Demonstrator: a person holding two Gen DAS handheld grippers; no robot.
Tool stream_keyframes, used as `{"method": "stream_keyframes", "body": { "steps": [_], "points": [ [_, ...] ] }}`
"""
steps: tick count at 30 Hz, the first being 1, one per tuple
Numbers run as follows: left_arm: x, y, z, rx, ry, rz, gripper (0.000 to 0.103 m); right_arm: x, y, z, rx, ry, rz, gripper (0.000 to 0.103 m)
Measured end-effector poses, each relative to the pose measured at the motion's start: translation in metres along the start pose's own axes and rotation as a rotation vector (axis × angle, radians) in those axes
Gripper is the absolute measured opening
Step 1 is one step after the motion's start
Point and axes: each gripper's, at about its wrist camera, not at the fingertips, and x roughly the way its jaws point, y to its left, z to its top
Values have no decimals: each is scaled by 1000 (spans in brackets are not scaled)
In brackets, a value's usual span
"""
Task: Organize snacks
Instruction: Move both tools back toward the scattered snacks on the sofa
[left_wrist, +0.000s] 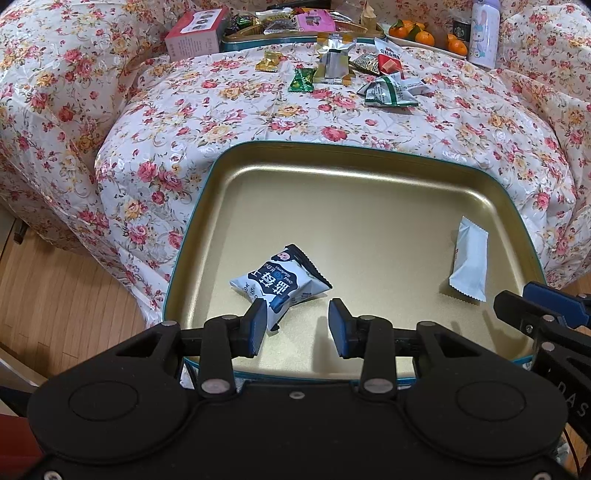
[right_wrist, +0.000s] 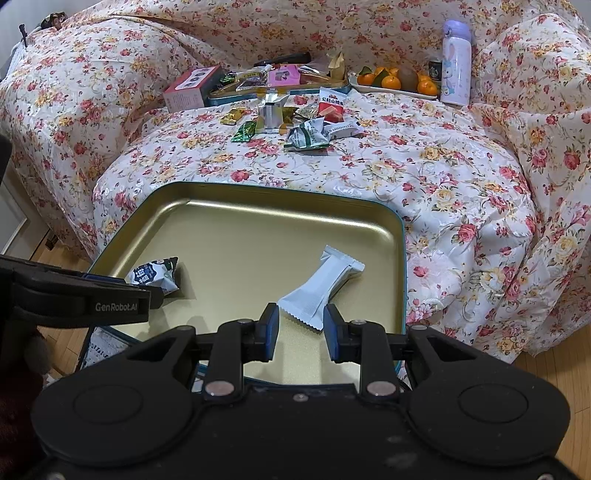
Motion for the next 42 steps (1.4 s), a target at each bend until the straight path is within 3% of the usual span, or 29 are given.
{"method": "stream_keyframes", "body": {
  "steps": [21,32,42],
  "points": [
    [1,2,-3,2,0,2,47,1,1,-1,29,9,6,32],
    [-16,5,1,38,-53,22,47,-1,-6,2,64,2,7,44],
    [-21,19,37,25,-103,45,48,2,-24,19,118,-6,-20,54]
  ]
}}
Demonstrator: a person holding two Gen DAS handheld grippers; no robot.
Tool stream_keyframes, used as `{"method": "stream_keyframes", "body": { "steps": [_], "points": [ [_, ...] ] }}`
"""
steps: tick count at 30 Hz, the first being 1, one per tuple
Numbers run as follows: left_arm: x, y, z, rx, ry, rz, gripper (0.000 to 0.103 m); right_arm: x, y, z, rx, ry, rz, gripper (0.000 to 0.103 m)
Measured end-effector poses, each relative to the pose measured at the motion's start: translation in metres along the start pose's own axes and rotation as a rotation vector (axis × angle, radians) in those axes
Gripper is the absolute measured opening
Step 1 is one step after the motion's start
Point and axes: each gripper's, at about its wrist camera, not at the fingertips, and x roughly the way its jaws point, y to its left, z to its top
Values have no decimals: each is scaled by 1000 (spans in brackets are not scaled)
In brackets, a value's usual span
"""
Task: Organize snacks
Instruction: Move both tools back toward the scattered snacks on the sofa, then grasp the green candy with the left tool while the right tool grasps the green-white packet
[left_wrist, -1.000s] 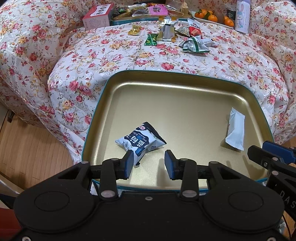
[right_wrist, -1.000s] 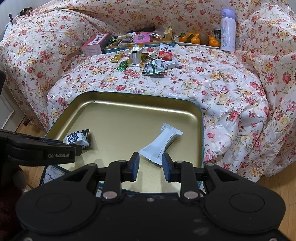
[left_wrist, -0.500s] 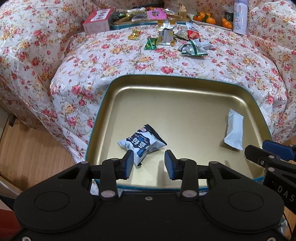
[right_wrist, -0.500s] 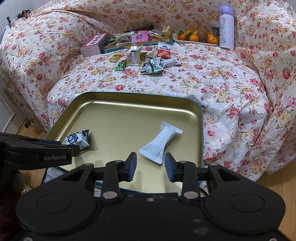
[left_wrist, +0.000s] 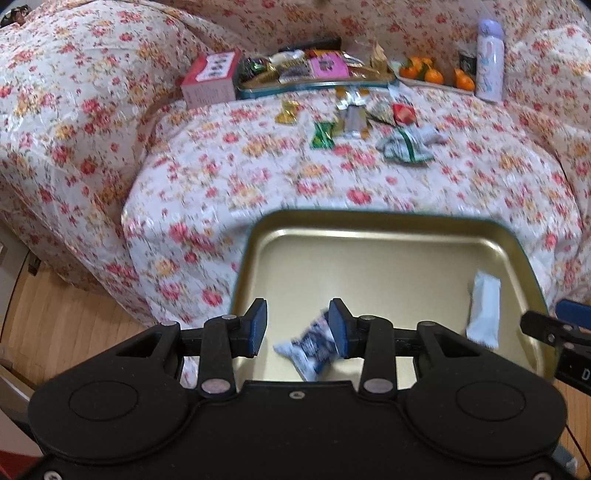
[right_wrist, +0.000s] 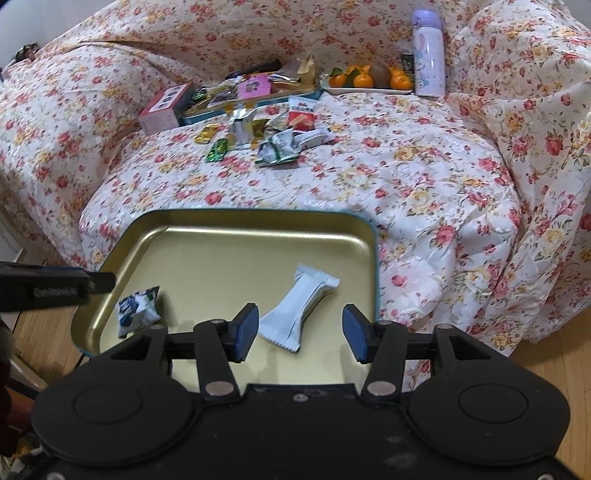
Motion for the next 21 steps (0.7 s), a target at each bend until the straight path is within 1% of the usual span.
{"method": "stream_keyframes", "body": {
  "steps": [3,5,11,21],
  "points": [
    [4,4,13,-15,-16,3,48,4,-3,11,10,-3,-3,56],
    [8,6,21,-22,-25,5,48,7,-4,20,13,-11,-4,61],
    [24,12,46,-30,-36,-5,48,21,-1,51,15,-27,-3,64],
    [59,7,80,7,-51,-38,48,58,9,96,6,-32,7,65]
  ]
}}
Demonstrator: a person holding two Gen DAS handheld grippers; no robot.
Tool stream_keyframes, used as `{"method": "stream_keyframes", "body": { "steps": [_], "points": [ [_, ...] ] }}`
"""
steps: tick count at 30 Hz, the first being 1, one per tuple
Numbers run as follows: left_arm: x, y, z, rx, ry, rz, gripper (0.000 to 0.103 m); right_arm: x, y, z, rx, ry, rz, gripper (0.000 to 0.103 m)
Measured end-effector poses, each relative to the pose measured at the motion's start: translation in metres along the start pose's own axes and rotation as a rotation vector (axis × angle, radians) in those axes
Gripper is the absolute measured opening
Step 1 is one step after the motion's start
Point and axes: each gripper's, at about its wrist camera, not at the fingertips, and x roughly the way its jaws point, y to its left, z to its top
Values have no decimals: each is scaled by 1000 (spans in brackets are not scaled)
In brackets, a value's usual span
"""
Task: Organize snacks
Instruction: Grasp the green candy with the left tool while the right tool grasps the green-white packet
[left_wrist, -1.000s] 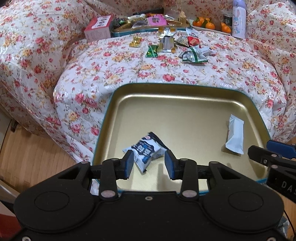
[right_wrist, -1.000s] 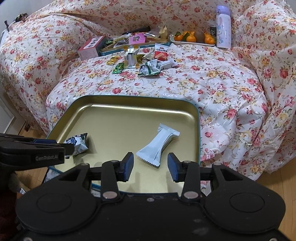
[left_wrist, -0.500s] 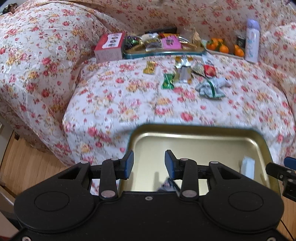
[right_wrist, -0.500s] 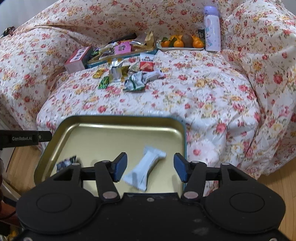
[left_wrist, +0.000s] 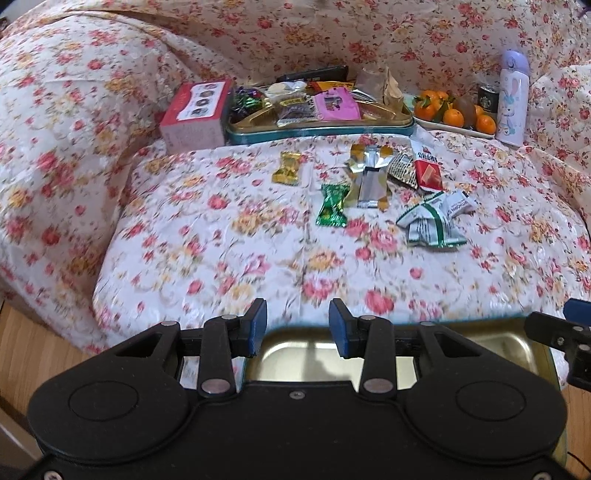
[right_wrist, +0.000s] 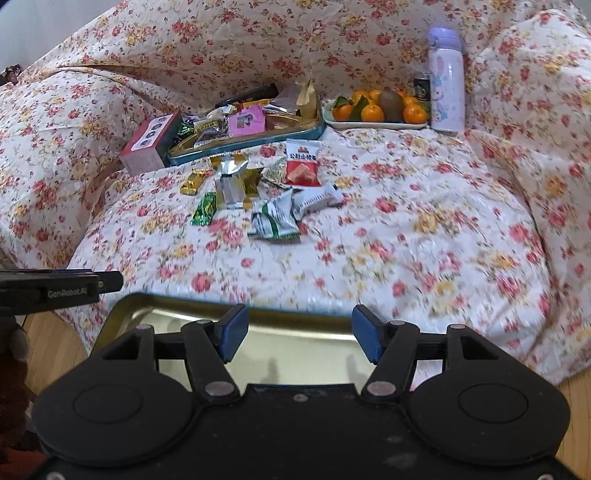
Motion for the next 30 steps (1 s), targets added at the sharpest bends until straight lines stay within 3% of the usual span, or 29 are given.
{"method": "stream_keyframes", "body": {
  "steps": [16,30],
  "points": [
    [65,-9,49,69,-26,-99,48,62,9,37,-13,28,-9,65],
    [109,-17,71,131,-14,-135,48,98,27,56,-102,-41,7,65]
  ]
}}
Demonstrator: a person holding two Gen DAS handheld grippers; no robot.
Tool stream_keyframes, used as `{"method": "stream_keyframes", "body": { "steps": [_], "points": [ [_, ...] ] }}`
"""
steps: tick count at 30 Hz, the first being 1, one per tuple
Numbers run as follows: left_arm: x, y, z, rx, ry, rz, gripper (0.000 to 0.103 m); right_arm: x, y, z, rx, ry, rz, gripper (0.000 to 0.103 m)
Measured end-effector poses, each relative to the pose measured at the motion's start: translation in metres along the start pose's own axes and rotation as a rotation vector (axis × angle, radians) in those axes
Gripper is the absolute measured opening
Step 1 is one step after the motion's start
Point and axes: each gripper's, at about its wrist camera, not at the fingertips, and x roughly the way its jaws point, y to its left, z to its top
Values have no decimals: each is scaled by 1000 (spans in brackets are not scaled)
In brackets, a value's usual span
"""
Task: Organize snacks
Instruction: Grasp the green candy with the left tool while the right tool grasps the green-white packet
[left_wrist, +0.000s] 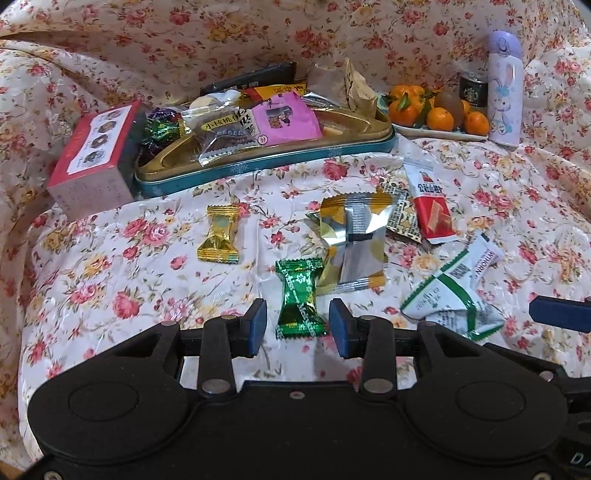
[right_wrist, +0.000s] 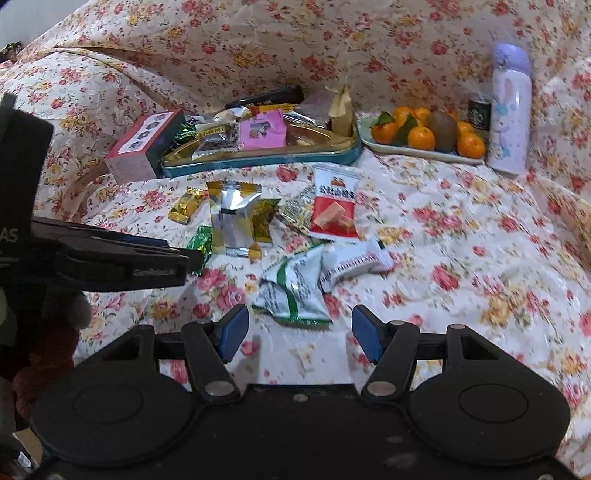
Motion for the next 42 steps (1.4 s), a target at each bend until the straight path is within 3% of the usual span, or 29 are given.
{"method": "stream_keyframes", "body": {
  "steps": [7,16,33,36,39,40,42],
  "points": [
    [20,4,5,-12,30,-2,48,18,6,6,-29,-1,9,65],
    [27,8,4,-22,-6,6,59,42,8,5,-32,27,10,65],
    [30,8,6,-57,-3,-2,59,52,13,-2,-69,-6,-38,62],
    [29,9,7,-69,-1,2,52,50,11,0,-50,5,-34,60],
    [27,11,8,-84,11,9,39,44,8,0,-31,7,-39,60],
    [26,12,9,-92,16,10,27,42,8,-1,-28,7,-41,60],
    [24,13,9,-107,32,1,25,37,7,-4,-27,4,-46,59]
  ]
}}
